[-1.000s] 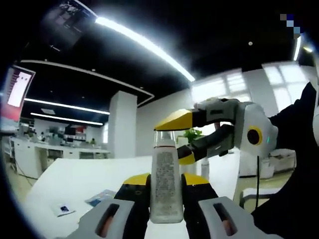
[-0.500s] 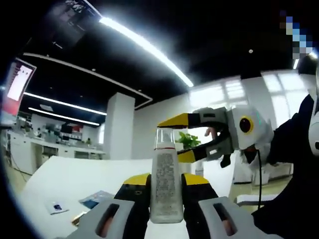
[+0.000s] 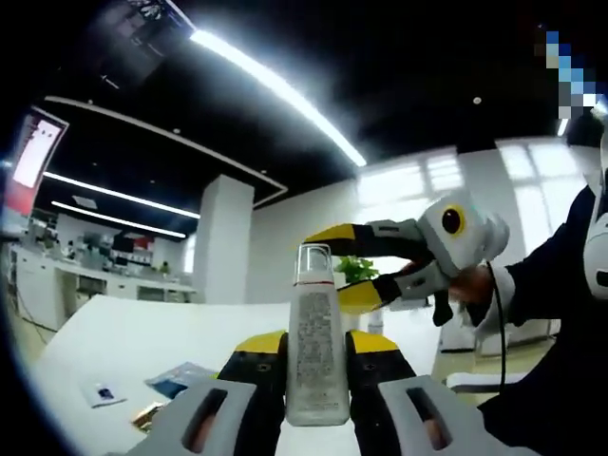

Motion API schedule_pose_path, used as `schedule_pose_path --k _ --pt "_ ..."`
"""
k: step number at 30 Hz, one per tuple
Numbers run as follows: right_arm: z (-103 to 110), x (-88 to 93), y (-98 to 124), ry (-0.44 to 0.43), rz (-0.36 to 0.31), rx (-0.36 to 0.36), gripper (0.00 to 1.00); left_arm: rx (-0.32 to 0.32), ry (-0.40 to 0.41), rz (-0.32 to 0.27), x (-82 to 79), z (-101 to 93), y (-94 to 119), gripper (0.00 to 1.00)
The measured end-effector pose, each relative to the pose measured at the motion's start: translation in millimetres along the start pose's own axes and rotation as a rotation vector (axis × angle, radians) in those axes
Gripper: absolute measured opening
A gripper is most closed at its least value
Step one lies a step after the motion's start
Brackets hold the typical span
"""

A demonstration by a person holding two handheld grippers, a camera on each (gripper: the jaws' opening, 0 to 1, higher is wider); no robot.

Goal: Arrange the skincare products in the storage area until every visible bottle or jar stands upright without overlapping.

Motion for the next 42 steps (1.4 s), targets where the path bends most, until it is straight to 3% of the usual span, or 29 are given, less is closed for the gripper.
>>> schedule_pose_path --k 5,10,14,21,23,25,27,33,39,42 --pt "-4 -0.9 4 -0.155 -0.052 0.038 0.25 0.011 0.042 -0.002 1.4 0.2 0 0.23" --pt "2 -0.1 7 -0.298 -0.100 0.029 0.22 0.025 0.059 -0.006 1.1 -1.6 0 0.23" --pt "10 1.0 8 -0.395 -0.124 0.005 0.21 0.030 0.054 0.004 2.5 -2.8 -1 0.23" --pt "16 -7.7 8 -0.544 -0.225 0.003 0.16 0.058 0.024 0.031 1.9 -6.6 -1 0.23" --pt "18 -9.0 8 -0.614 -0.242 -0.006 0.18 0.055 0.001 0.039 2.9 -7.6 -2 0.23" --pt "23 -10.7 7 -0.683 -0.264 -0.056 0.30 0.069 -0.014 0.037 2.4 -9.6 -3 0.23" --pt "28 -10.7 6 -0.696 -0.259 -0.075 0.34 0.085 -0.021 0.046 3.0 -13.0 -4 0.23" --pt "33 -11.1 3 -0.739 -0.275 -0.062 0.28 0.148 -0.093 0.091 8.8 -23.5 -8 0.23" --pt "39 -6.5 6 -0.786 -0.284 -0.040 0.27 0.161 -0.084 0.114 13.3 -23.9 -9 0.23" --pt "42 -4.5 9 -0.816 -0.290 -0.013 0.26 0.154 -0.128 0.121 15.0 -24.9 -10 0.23"
Point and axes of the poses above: the point that each gripper's makers call its tool centre point, and the gripper's own axes: y roughly backward along the fingers, z roughly to its left, x roughly out of its underside, the point moved 9 cm from there along y, roughly backward along the fingers, and after that the axes turned 12 degrees about -z, right-handed, at the moved point
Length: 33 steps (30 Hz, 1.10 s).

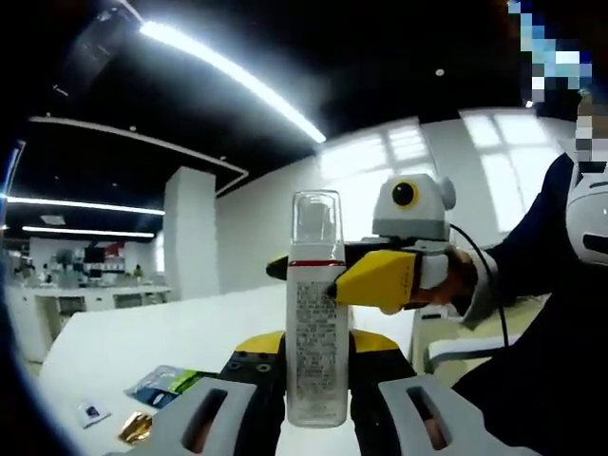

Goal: Arrange the skincare products in the storage area until every visible bottle or jar stands upright without overlapping.

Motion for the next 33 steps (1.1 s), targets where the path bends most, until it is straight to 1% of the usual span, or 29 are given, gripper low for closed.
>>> schedule_pose_path --k 3,4,5,7,8,9,11,13,16,18,21,26,29,33 --pt "2 1.1 4 -0.006 -0.007 0.024 0.25 0.002 -0.010 0.006 0.7 -0.2 -1 0.24" --pt "3 1.1 5 0.010 -0.005 0.040 0.25 -0.004 -0.025 0.005 0.9 0.3 -1 0.24" --pt "3 1.5 6 0.026 0.004 0.054 0.25 -0.022 -0.057 0.006 1.5 1.6 -1 0.24" --pt "3 4.0 9 0.087 0.041 0.086 0.25 -0.029 -0.069 0.015 2.8 2.3 -2 0.26" --pt "4 4.9 10 0.145 0.042 0.098 0.25 -0.031 -0.070 0.018 3.5 2.8 -2 0.28" --pt "5 5.7 10 0.160 0.038 0.100 0.25 -0.031 -0.073 0.023 4.5 3.0 -2 0.29" --pt "9 9.1 11 0.147 0.031 0.102 0.24 -0.043 -0.099 0.044 7.0 3.8 -2 0.33" --pt "10 12.0 11 0.143 0.031 0.122 0.24 -0.055 -0.130 0.068 9.3 3.9 -3 0.37" --pt "9 14.9 14 0.149 0.024 0.170 0.24 -0.061 -0.149 0.082 9.6 2.6 -4 0.37" --pt "7 15.9 17 0.127 0.006 0.195 0.24 -0.053 -0.137 0.080 9.5 0.8 -6 0.36" --pt "5 17.1 20 0.118 -0.001 0.233 0.23 -0.048 -0.130 0.085 11.0 -1.8 -9 0.36" --pt "5 20.4 25 0.094 -0.016 0.256 0.23 -0.032 -0.103 0.090 15.1 -7.5 -17 0.36" --pt "5 23.3 27 0.078 -0.025 0.264 0.23 -0.036 -0.085 0.090 18.4 -9.5 -22 0.36" --pt "6 26.0 27 0.053 -0.028 0.267 0.23 -0.033 -0.047 0.077 20.8 -12.8 -27 0.34"
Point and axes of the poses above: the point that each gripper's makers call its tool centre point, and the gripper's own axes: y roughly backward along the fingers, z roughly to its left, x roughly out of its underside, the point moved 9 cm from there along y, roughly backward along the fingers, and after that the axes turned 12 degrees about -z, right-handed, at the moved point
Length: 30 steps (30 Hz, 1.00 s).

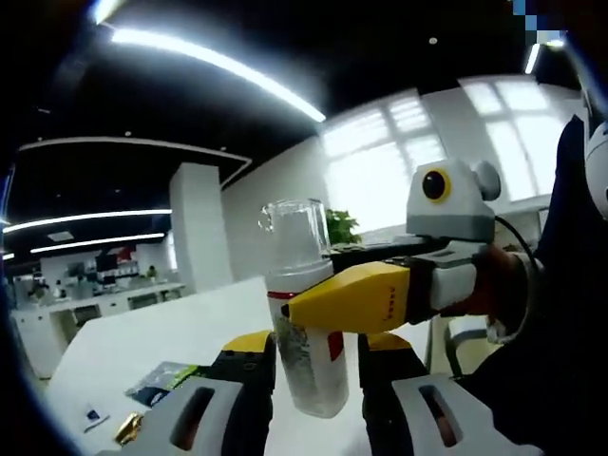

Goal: Arrange the skincare products in the storage area until every visible bottle or jar stands upright without overlapping.

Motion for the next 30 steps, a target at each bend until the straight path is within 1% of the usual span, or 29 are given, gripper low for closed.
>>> schedule_pose_path --k 2,3,9,11,14,15,17,22,25,28,30 --pt "-1 2.8 1 -0.012 -0.003 -0.002 0.23 -0.005 0.003 0.004 1.3 -1.9 -2 0.32" --pt "-1 3.2 1 -0.015 -0.004 -0.004 0.23 -0.010 -0.001 0.008 2.3 -1.8 -2 0.30" --pt "-3 6.2 6 -0.023 -0.015 -0.013 0.23 -0.013 0.034 0.005 4.8 -3.1 -3 0.28" --pt "-4 7.1 7 -0.032 -0.013 -0.015 0.23 -0.020 0.048 0.015 6.8 -3.2 -4 0.27" --pt "-6 8.6 10 -0.039 -0.008 -0.027 0.23 -0.029 0.059 0.014 8.2 -4.0 -5 0.26" --pt "-6 8.1 11 -0.037 -0.006 -0.032 0.23 -0.028 0.067 0.009 9.1 -5.1 -6 0.26" --pt "-8 7.4 13 -0.044 -0.008 -0.035 0.23 -0.028 0.096 -0.022 10.8 -7.0 -7 0.25" --pt "-12 8.4 18 -0.069 -0.003 -0.036 0.23 -0.029 0.108 -0.018 12.7 -9.8 -12 0.25" --pt "-15 8.7 20 -0.080 0.000 -0.037 0.23 -0.025 0.142 -0.012 13.6 -10.4 -15 0.25" --pt "-18 7.6 21 -0.094 -0.003 -0.035 0.23 -0.028 0.160 -0.026 13.5 -11.6 -17 0.25" --pt "-19 7.3 23 -0.083 0.003 -0.039 0.23 -0.027 0.161 -0.039 13.0 -12.7 -20 0.25"
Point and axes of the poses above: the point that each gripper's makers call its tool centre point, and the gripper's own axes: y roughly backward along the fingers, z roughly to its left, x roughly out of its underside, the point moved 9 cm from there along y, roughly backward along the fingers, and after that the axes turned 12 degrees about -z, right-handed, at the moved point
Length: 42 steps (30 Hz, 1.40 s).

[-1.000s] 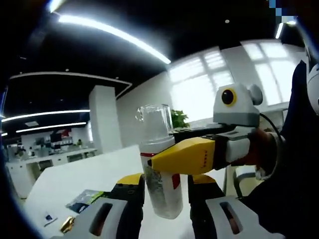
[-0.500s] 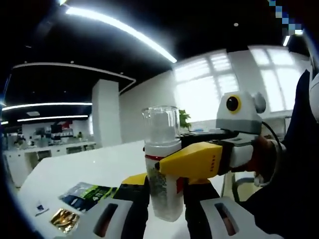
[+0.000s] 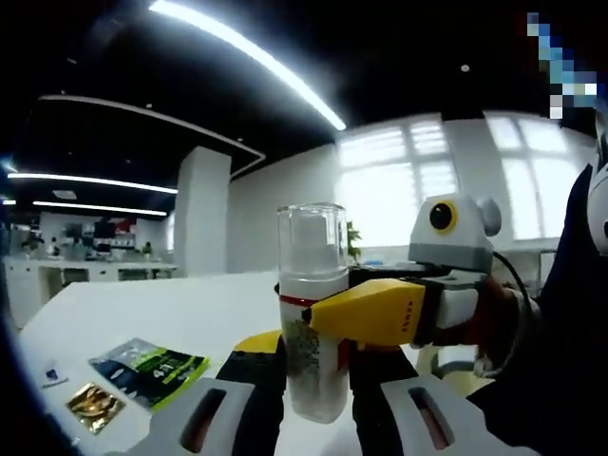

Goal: Arrange the skincare products in the storage area until every visible bottle or jar stands upright without overlapping.

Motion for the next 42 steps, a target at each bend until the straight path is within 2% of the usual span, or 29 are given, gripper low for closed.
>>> schedule_pose_path --k 7,12,18,24,25,26,30,37,42 --pt "-8 -4.0 13 0.001 -0.005 0.008 0.24 -0.003 -0.012 0.001 -1.6 -5.8 -11 0.25" --pt "-17 -8.5 27 0.012 -0.013 0.035 0.27 -0.008 -0.016 -0.001 -1.0 -3.1 -17 0.25" --pt "-24 -14.5 43 0.038 -0.015 0.041 0.31 -0.011 0.028 -0.016 -2.8 3.8 -25 0.25" --pt "-21 -8.2 61 0.104 0.033 0.027 0.42 -0.007 0.027 -0.008 -0.1 6.8 -35 0.25" --pt "-21 -6.0 63 0.107 0.045 0.027 0.50 -0.007 0.021 -0.005 0.9 6.8 -37 0.25" --pt "-23 0.3 72 0.105 0.063 0.033 0.52 0.010 0.022 -0.013 1.5 5.4 -42 0.25" --pt "-20 3.3 81 0.069 0.027 0.029 0.63 0.016 0.032 -0.004 3.8 2.2 -49 0.25" --pt "-18 10.9 98 0.084 0.067 0.056 0.69 0.031 0.043 -0.022 4.0 3.6 -60 0.25" --pt "-21 19.3 110 0.083 0.100 0.103 0.76 0.008 0.057 -0.020 5.7 5.2 -67 0.25"
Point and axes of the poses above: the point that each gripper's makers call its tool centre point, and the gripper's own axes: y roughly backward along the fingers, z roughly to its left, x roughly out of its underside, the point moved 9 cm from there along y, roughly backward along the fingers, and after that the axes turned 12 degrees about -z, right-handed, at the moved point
